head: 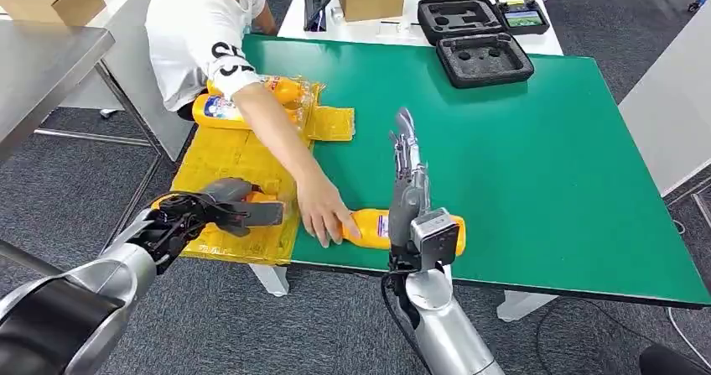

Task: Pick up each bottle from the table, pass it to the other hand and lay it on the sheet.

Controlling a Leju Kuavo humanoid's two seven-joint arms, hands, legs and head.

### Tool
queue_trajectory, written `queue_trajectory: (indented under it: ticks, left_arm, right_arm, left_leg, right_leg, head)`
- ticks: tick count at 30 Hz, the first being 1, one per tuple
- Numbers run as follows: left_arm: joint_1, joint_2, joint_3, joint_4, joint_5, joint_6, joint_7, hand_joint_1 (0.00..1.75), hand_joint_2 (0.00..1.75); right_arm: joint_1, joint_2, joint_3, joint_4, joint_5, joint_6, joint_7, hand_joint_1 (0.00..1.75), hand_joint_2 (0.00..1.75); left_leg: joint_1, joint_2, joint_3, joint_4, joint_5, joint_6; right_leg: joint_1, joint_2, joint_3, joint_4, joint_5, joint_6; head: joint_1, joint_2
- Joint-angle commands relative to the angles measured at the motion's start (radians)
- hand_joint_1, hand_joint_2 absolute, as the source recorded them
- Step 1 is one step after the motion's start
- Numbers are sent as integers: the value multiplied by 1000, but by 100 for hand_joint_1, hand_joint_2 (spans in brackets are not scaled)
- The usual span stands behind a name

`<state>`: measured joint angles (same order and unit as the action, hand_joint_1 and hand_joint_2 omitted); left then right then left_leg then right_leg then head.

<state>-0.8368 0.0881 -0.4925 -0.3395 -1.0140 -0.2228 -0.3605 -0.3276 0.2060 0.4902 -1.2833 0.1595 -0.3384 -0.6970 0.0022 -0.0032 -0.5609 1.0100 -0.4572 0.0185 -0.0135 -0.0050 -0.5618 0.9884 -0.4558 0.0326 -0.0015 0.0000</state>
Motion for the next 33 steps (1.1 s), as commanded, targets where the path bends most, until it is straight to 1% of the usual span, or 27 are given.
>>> queue_trajectory:
  ticks: [1, 5, 11, 12, 16, 17, 19, 20, 22, 23, 25, 26, 27, 28, 29, 30, 33]
  left_arm:
    - [16, 4, -6, 53, 30, -43, -32, 0, 0]
    - [18, 2, 7, 52, 47, -67, -40, 0, 0]
    - [17, 6, 38, 52, 89, -112, -57, 0, 0]
    - [18, 6, 48, 48, 100, -111, -65, 0, 0]
    - [16, 3, 81, 42, 135, -102, -79, 0, 0]
    - [13, 0, 93, 39, 149, -97, -88, 0, 0]
    - [13, 0, 106, 35, 163, -93, -97, 0, 0]
    - [20, -1, 122, 18, 179, -51, -133, 0, 0]
    - [19, -5, 135, 19, 193, -32, -153, 0, 0]
    - [26, -15, 177, 4, 232, 27, -167, 0, 0]
    - [37, -47, 217, -25, 266, 215, -211, 0, 0]
    - [37, -54, 223, -32, 266, 258, -215, 0, 0]
    - [50, -78, 272, -68, 304, 521, -279, 0, 0]
    - [42, -84, 270, -66, 303, 520, -273, 0, 0]
    - [49, -92, 301, -93, 323, 606, -277, 0, 0]
    - [63, -99, 313, -124, 313, 798, -338, 0, 0]
    - [104, -88, 273, -234, 363, 921, -338, 0, 0]
  right_arm:
    - [-40, -8, 4, 61, -2, 9, -1, 0, 0]
    - [-43, -7, 3, 64, -1, 14, -1, 0, 0]
    - [-39, -9, 6, 65, 9, 13, -1, 0, 0]
    - [-39, -9, 6, 64, 11, 13, -1, 0, 0]
    - [-36, -11, 6, 61, 18, 7, 0, 0, 0]
    - [-31, -12, 6, 54, 22, 5, 1, 0, 175]
    - [-29, -12, 6, 53, 25, 4, 3, 0, 175]
    - [-24, -13, 4, 46, 30, 2, 5, 0, 175]
    - [-21, -14, 1, 40, 32, 3, 7, 0, 175]
    - [-15, -14, -4, 30, 36, 3, 12, 0, 175]
    - [2, -14, -18, 4, 48, 4, 19, 0, 175]
    - [8, -14, -21, -5, 49, 4, 20, 0, 175]
    - [18, -11, -27, -18, 54, 8, 25, 0, 175]
    - [19, -10, -26, -19, 55, 9, 26, 0, 175]
    - [18, -9, -23, -16, 56, 11, 27, 0, 175]
    - [15, -6, -18, -6, 55, 13, 30, 0, 175]
    - [-2, 0, -4, 28, 47, 12, 31, 0, 175]
  left_leg:
    - [1, 3, 2, -1, 1, -1]
    - [0, 2, 2, -1, 0, 0]
    - [2, 4, 3, -2, 1, -2]
    - [0, 2, 2, -1, 1, -1]
    - [0, 1, 3, -1, 0, 0]
    - [0, 2, 3, -1, 1, -1]
    - [1, 2, 3, -1, 1, -1]
    - [1, 1, 3, -1, 1, -1]
    - [1, 2, 3, -1, 1, -1]
    - [0, 1, 3, 0, 1, -1]
    - [1, 0, 2, 0, 1, -1]
    - [1, -2, 1, 0, 1, 0]
    - [0, -2, 1, 0, 1, 0]
    - [1, -3, 0, 1, 1, -1]
    - [1, -3, 0, 1, 1, -1]
    - [1, -3, 0, 1, 1, 0]
    - [0, -1, 0, 0, 1, -1]
  right_leg:
    - [1, 3, 1, -2, 2, -2]
    - [0, 1, 1, 0, 0, -1]
    - [1, 4, 2, -3, 3, -2]
    - [0, 1, 3, -1, 1, -1]
    - [0, 1, 3, -1, 1, -1]
    - [0, 1, 3, -1, 1, -1]
    - [1, 1, 3, -1, 1, -1]
    - [0, 0, 3, -1, 1, -1]
    - [1, 1, 3, -2, 2, -2]
    - [0, 0, 3, -1, 1, -1]
    - [1, -1, 3, -1, 1, -1]
    - [0, -3, 3, -1, 0, -1]
    - [0, -3, 2, 0, 0, -1]
    - [1, -5, 2, -1, 0, -1]
    - [1, -5, 1, 0, 0, -1]
    - [1, -4, 1, 0, 0, -1]
    - [0, -2, 1, 0, 0, -1]
  head:
    - [0, 0]
    - [0, 0]
    - [0, 0]
    - [0, 0]
    - [0, 0]
    - [0, 0]
    - [0, 0]
    - [0, 0]
    - [0, 0]
    - [0, 0]
    - [0, 0]
    - [0, 0]
    - [0, 0]
    - [0, 0]
    - [1, 0]
    - [0, 0]
    - [0, 0]
